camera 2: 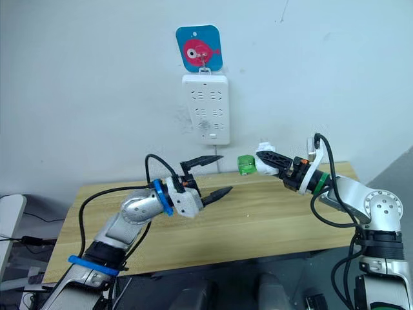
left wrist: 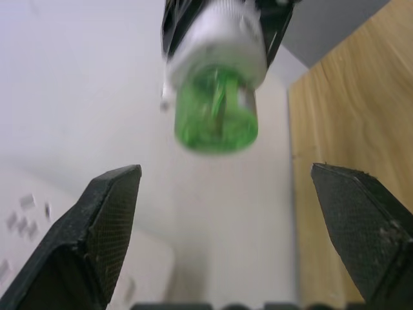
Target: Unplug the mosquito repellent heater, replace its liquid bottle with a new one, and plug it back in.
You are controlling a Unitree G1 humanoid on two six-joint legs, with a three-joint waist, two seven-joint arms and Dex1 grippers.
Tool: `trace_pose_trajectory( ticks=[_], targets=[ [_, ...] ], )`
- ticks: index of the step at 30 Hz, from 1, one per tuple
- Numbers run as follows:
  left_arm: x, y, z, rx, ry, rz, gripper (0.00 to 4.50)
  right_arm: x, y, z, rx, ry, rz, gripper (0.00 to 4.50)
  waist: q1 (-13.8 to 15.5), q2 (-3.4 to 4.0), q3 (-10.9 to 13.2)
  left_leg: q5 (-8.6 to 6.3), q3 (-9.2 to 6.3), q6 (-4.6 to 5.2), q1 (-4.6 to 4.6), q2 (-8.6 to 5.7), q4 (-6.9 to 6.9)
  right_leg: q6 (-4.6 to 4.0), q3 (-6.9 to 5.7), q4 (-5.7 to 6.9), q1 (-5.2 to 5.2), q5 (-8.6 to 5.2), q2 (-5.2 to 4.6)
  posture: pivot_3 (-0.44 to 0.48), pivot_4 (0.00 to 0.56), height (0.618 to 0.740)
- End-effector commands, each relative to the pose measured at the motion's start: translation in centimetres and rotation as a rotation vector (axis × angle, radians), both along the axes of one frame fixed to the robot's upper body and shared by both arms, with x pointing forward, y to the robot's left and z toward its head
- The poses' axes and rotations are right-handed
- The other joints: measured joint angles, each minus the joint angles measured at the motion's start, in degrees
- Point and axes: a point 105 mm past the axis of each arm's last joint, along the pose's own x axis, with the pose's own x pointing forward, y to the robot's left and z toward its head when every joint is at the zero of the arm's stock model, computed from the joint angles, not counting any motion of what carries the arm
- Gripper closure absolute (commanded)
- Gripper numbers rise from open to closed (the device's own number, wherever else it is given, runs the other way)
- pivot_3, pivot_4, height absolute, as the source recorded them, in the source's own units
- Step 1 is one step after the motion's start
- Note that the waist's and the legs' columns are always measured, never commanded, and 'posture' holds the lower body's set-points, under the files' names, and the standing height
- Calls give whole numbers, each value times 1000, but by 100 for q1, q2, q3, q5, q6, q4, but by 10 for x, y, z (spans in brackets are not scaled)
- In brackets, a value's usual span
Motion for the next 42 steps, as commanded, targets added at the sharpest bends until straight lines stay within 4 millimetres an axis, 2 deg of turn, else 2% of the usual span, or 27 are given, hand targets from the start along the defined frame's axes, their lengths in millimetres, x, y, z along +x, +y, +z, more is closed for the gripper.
trace_pose_trajectory(
  ticks=[1, 7, 12, 15, 20, 24, 27, 28, 30, 31, 32, 33, 35, 39, 42],
  targets=[
    [4, -15, 8, -18, -93, -26, 0, -5, 10, 21, 41, -65, 42, 1497, -2, -1, -2, 0, 5, 2, 1, 0, 0, 2, -1, 1, -1, 1, 0, -4, 137, 740],
    [12, -27, 11, -21, -148, -27, 0, -6, 15, 24, 47, -67, 54, 1497, -14, -5, -8, -2, 28, 9, 3, 2, 1, 9, 0, 5, -9, 5, 1, -12, 138, 740],
    [14, -30, 10, -15, -160, -34, 0, -7, 17, 24, 46, -70, 59, 1497, -15, -5, -10, -3, 29, 10, 2, 4, 1, 10, 1, 7, -12, 6, 1, -16, 138, 740],
    [16, -33, 9, -16, -134, -46, 601, -8, 16, 25, 43, -75, 62, 1497, -18, -5, -10, -2, 29, 10, 2, 3, 2, 10, 1, 8, -12, 6, 1, -23, 136, 740],
    [16, -34, 13, -23, -121, -72, 2141, -13, 17, 22, 23, -80, 83, 1497, -21, -5, -16, -3, 30, 10, 2, 3, 3, 10, 1, 7, -12, 6, 1, -30, 134, 740],
    [14, -34, 20, -51, -77, -106, 2259, -15, 17, 22, 10, -86, 96, 1497, -28, -5, -18, -3, 32, 10, 3, 4, 4, 10, 2, 10, -13, 6, 1, -30, 133, 740],
    [8, -36, 20, -72, 171, -194, 2259, -19, 18, 20, -33, -104, 133, 1497, -29, -4, -21, -3, 31, 10, 2, 3, 6, 10, 1, 11, -13, 6, 1, -28, 131, 740],
    [10, -33, 21, -117, 357, -203, 2259, -21, 19, 18, -55, -116, 156, 1497, -35, -4, -21, -3, 30, 10, 0, 3, 9, 10, 1, 10, -13, 6, 0, -26, 131, 740],
    [15, -23, 24, -250, 886, -250, 2259, -27, 19, 16, -90, -137, 211, 1497, -64, -3, -22, -3, 29, 10, -1, 4, 9, 10, 2, 9, -14, 6, 0, -23, 129, 740],
    [11, -19, 26, -309, 1202, -300, 2259, -30, 19, 16, -100, -149, 239, 1497, -90, -1, -23, -3, 25, 11, -6, 4, 11, 10, 2, 10, -15, 6, 0, -20, 127, 740],
    [2, -12, 35, -370, 1492, -411, 2259, -33, 20, 16, -100, -158, 264, 1497, -120, 0, -25, -3, 11, 10, -14, 6, 15, 10, 6, 8, -15, 6, 0, -19, 125, 740],
    [-2, -4, 45, -405, 1662, -499, 2259, -34, 20, 17, -95, -165, 281, 1497, -157, 1, -25, -3, -9, 10, -23, 10, 27, 10, 0, 8, -15, 6, 5, -21, 122, 740],
    [6, 8, 48, -475, 1773, -518, 2259, -33, 20, 19, -93, -180, 291, 1498, -229, 19, -36, -3, -47, 10, -41, 12, 52, 10, -24, 14, -16, 5, 19, -26, 121, 740],
    [17, 10, 36, -546, 1819, -454, 2259, -25, 20, 23, -80, -197, 256, 1498, -245, 20, -48, -5, -54, 13, -41, 4, 68, 12, -48, 22, -10, 4, 48, -30, 119, 740],
    [9, 8, 39, -533, 1838, -495, 1234, -23, 20, 27, -56, -197, 237, 1498, -245, 20, -48, -5, -51, 12, -46, -1, 74, 11, -36, 22, -16, 4, 37, -37, 122, 740]
  ],
)
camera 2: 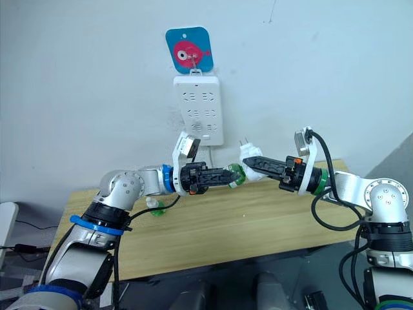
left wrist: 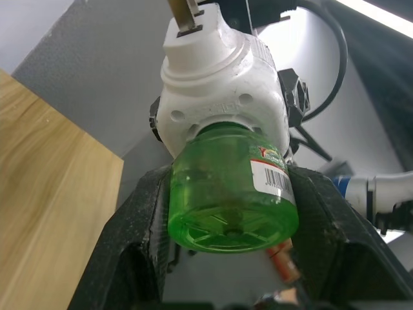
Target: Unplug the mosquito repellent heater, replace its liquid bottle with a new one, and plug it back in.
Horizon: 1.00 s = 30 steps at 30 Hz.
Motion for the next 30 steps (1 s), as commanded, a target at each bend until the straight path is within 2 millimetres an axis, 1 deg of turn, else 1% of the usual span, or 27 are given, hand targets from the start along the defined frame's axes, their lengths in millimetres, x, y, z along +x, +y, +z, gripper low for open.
trace_pose_trajectory(
  ticks=[1, 4, 7, 8, 10, 12, 14, 15, 17, 18, 19, 20, 22, 25, 27, 30],
  targets=[
    [0, 14, 14, -46, -19, 38, 922, 1, -1, 10, 24, -23, -14, 1498, -5, 1, -1, 0, 0, 0, -2, 1, 1, 0, 8, -1, -2, 0, -10, -39, 122, 740],
    [1, 23, 14, -60, -14, 96, 8, 6, -3, 11, 27, -24, -59, 1498, 4, 2, -2, 0, -2, -1, -2, -2, 1, 0, 12, 0, -1, 0, -21, -53, 125, 740],
    [-3, 34, 10, -17, -73, 177, 0, 12, -7, 14, 42, -21, -115, 1498, 2, 2, -1, 0, 3, -1, -3, -5, 3, -1, 22, -2, -3, 1, -26, -53, 125, 740],
    [-5, 36, 6, 20, -111, 209, 0, 15, -9, 15, 46, -18, -140, 1498, 3, 1, -1, 0, 3, -1, -4, -6, 3, -1, 22, -2, -4, 1, -27, -56, 130, 740],
    [-8, 40, -8, 147, -247, 297, 0, 19, -15, 15, 53, -7, -186, 1498, 6, 2, -1, -1, 5, -2, -5, -5, 2, -1, 25, -3, -5, 1, -29, -56, 130, 740],
    [-13, 40, -26, 322, -503, 351, 0, 24, -19, 15, 68, 14, -228, 1498, 20, 4, -3, -1, 7, -2, -5, -5, 1, -1, 27, -6, -5, 1, -29, -41, 135, 740],
    [-16, 39, -35, 438, -826, 380, 0, 27, -21, 15, 84, 31, -250, 1498, 72, 7, -5, -1, 19, -2, 0, -7, -7, -2, 34, -10, -3, 1, -30, -29, 138, 740],
    [-12, 39, -36, 493, -1002, 427, 0, 28, -21, 16, 88, 36, -254, 1498, 100, 6, -5, -1, 26, -2, 0, -6, -7, -3, 37, -11, -3, 2, -30, -29, 138, 740],
    [-8, 37, -32, 527, -1281, 502, 0, 29, -20, 16, 96, 44, -256, 1498, 153, 6, -5, -1, 31, -2, -3, -5, -3, -4, 38, -12, -2, 3, -32, -18, 138, 740],
    [-4, 36, -30, 577, -1458, 540, 0, 29, -17, 17, 101, 46, -251, 1498, 187, 6, -6, -1, 32, -1, -3, -5, -1, -5, 38, -13, -2, 4, -32, -18, 138, 740],
    [-4, 33, -30, 594, -1578, 553, 0, 29, -15, 17, 105, 48, -247, 1498, 228, 6, -6, -1, 38, -1, -2, -5, 0, -4, 42, -13, -2, 6, -34, -18, 138, 740],
    [0, 32, -26, 607, -1700, 607, 0, 29, -12, 18, 107, 49, -238, 1498, 234, 5, -6, -2, 47, 1, -1, -4, 0, -1, 43, -14, -2, 10, -34, -12, 136, 740],
    [3, 30, -21, 594, -1839, 661, 0, 28, -9, 18, 109, 50, -227, 1498, 257, 5, -7, -5, 53, 7, -2, -6, 1, 5, 48, -12, -2, 14, -38, -12, 136, 740],
    [0, 15, -11, 508, -2009, 672, 0, 25, -5, 19, 104, 45, -205, 1498, 256, 3, -9, -13, 67, 20, -3, -6, 6, 14, 45, -13, -4, 19, -38, -10, 135, 740],
    [2, 8, -8, 474, -2060, 677, 0, 24, -2, 20, 105, 45, -198, 1498, 255, 2, -10, -15, 72, 24, -4, -8, 9, 21, 43, -14, -5, 23, -40, -10, 135, 740],
    [5, 4, -8, 453, -2087, 679, 0, 23, -1, 21, 105, 46, -194, 1498, 231, 4, -12, -17, 79, 28, -3, -7, 14, 24, 43, -11, -6, 24, -41, -10, 135, 740]
  ],
)
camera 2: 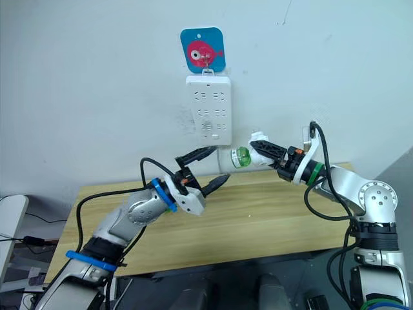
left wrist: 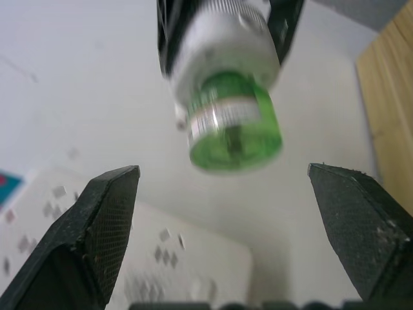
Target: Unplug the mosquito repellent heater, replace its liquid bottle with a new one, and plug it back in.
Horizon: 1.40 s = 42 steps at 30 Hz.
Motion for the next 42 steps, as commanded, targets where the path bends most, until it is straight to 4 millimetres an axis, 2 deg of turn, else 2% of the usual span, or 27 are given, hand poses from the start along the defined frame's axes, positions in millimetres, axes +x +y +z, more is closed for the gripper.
trace_pose_trajectory(
  ticks=[1, 4, 14, 17, 22, 28, 30, 32, 36, 40, 42],
  targets=[
    [0, -6, 5, -14, -59, -34, 0, -7, 6, 22, 28, -73, 36, 1498, -15, 4, -4, 0, 1, 0, 1, 0, 0, 0, 0, 2, -1, 0, 0, -19, 131, 740],
    [5, -16, 10, 0, -93, -68, 0, -10, 11, 23, 37, -72, 52, 1498, -14, 2, -5, 0, -1, 0, 1, 1, 1, 0, -2, 6, -3, 0, 1, -27, 127, 740],
    [8, -28, 15, -10, -127, -106, 0, -14, 15, 23, 40, -77, 56, 1498, -28, 2, -37, -3, 3, 6, -1, 0, 4, 3, -2, 4, -3, 2, 1, -44, 122, 740],
    [8, -28, 15, -10, -127, -114, 629, -15, 15, 23, 40, -79, 56, 1498, -29, 2, -56, -3, 3, 6, -1, 0, 5, 4, -2, 4, -3, 2, 1, -44, 122, 740],
    [6, -27, 14, -1, -125, -125, 2176, -15, 14, 22, 36, -78, 53, 1498, -32, 1, -100, -4, 2, 7, -1, 0, 3, 4, -3, 3, -3, 2, 1, -44, 122, 740],
    [7, -24, 15, 12, -107, -130, 2210, -16, 13, 19, 21, -70, 59, 1498, -33, 0, -113, -4, 2, 8, 0, -1, 4, 4, -3, 4, -3, 2, 2, -42, 122, 740],
    [8, -24, 18, 12, 2, -159, 2210, -22, 14, 14, -46, -102, 102, 1498, -32, 0, -114, -4, 1, 8, 0, -1, 4, 4, -3, 4, -3, 2, 2, -42, 122, 740],
    [1, -28, 16, 36, 180, -250, 2210, -24, 14, 13, -58, -107, 120, 1498, -36, 0, -114, -4, 0, 8, -1, -1, 5, 4, -4, 4, -2, 2, 1, -36, 124, 740],
    [-3, -22, 28, -94, 845, -407, 2210, -30, 15, 13, -83, -140, 172, 1498, -94, 2, -115, -4, -12, 7, -6, 2, 7, 3, -1, -1, -4, 2, -5, -15, 122, 740],
    [-19, -9, 43, -237, 1566, -606, 2210, -36, 17, 18, -81, -169, 217, 1498, -215, 3, -116, -4, -42, 7, -11, 2, 11, 4, -8, 6, -2, 1, 3, -9, 124, 740],
    [-20, 0, 50, -331, 1792, -684, 2210, -38, 17, 19, -73, -175, 235, 1498, -262, 4, -117, -4, -59, 7, -8, 2, 11, 5, -17, 9, -1, 1, 11, -8, 123, 740]
  ],
)
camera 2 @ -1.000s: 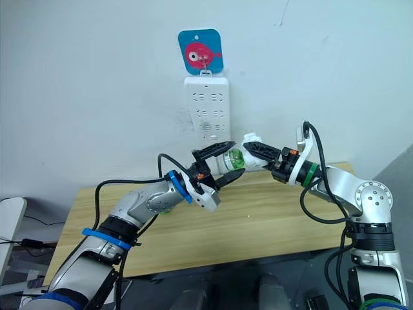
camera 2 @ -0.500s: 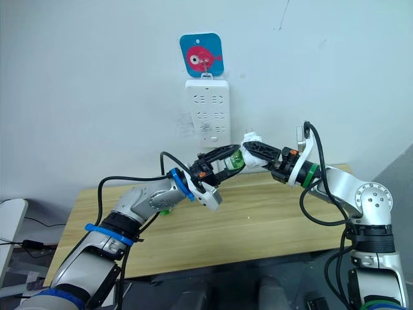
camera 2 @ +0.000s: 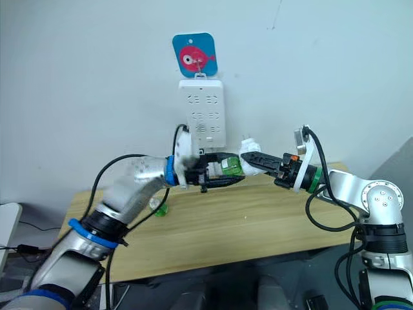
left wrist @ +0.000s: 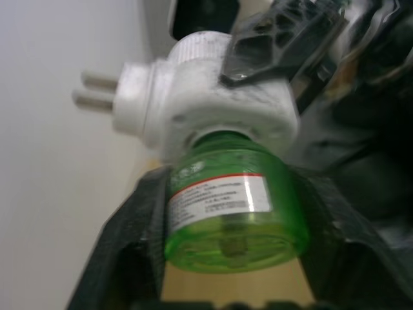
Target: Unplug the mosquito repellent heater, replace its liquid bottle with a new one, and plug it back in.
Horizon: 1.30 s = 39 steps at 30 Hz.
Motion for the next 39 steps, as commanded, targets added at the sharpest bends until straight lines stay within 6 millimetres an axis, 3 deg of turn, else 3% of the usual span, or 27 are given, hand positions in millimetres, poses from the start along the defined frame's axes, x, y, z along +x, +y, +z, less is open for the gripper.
trace_pose_trajectory(
  ticks=[1, 4, 10, 13, 17, 21, 24, 30, 31, 35, 39],
  targets=[
    [-9, 18, 23, -171, 476, -125, 2210, -11, 2, 14, 12, -61, 65, 1498, -33, 0, 0, 0, -7, 0, 1, -1, 0, 1, -5, 2, 2, 0, 9, -8, 123, 740],
    [-11, 31, 6, -177, 676, -124, 2210, -12, 1, 14, 19, -62, 78, 1498, -63, 0, 0, 0, -16, 0, 5, -6, -1, 2, -27, 5, 7, -1, 20, -22, 128, 740],
    [-33, 46, -12, -140, 769, -121, 2210, -5, -17, 12, 12, -52, 12, 1498, -75, 0, 0, 1, -15, -2, 7, -6, -5, 2, -15, 2, 5, -2, 15, -35, 141, 740],
    [-38, 51, -19, -132, 773, -91, 2210, 0, -32, -2, -52, -31, -49, 1498, -27, -1, 1, 1, -17, -2, 4, -8, -2, 2, -11, -3, 8, -2, 11, -34, 144, 740],
    [-41, 61, -27, -129, 731, -17, 2210, 30, -74, -63, -467, -53, -304, 1498, 19, 0, 0, 1, -3, -2, 7, -11, -2, 2, 1, -3, 8, -2, 11, -28, 150, 740],
    [-46, 60, -32, -136, 683, 30, 2210, 40, -118, -127, -904, -172, -367, 1498, 65, -1, 1, 1, 25, -2, 15, -11, -4, 2, 1, -3, 3, -2, 16, -5, 157, 740],
    [-50, 56, -36, -139, 658, 51, 2210, 45, -143, -159, -1018, -155, -417, 1498, 84, -2, 1, 1, 44, -2, 16, -12, -4, 2, 12, -5, 3, -2, 9, 3, 160, 740],
    [-52, 50, -49, -117, 616, 118, 2210, 49, -164, -191, -1129, -154, -418, 1498, 83, -1, 1, 0, 59, -2, 25, -5, -7, 1, 23, -9, 4, -2, 2, 23, 160, 740],
    [-53, 48, -50, -113, 610, 121, 2210, 49, -168, -195, -1138, -145, -429, 1498, 84, -1, 1, 0, 58, -2, 26, -5, -8, 0, 23, -10, 5, -2, 2, 27, 161, 740],
    [-56, 47, -56, -80, 578, 146, 2210, 51, -177, -194, -1126, -130, -465, 122, 113, -2, 1, 0, 56, -3, 26, -6, -9, 0, 23, -10, 5, -2, 0, 29, 163, 740],
    [-48, 50, -58, -72, 507, 211, 2210, 52, -169, -169, -1083, -205, -449, 20, 115, -1, 1, 0, 58, -3, 26, -6, -7, 0, 26, -13, 7, -2, 0, 20, 164, 740]
  ],
)
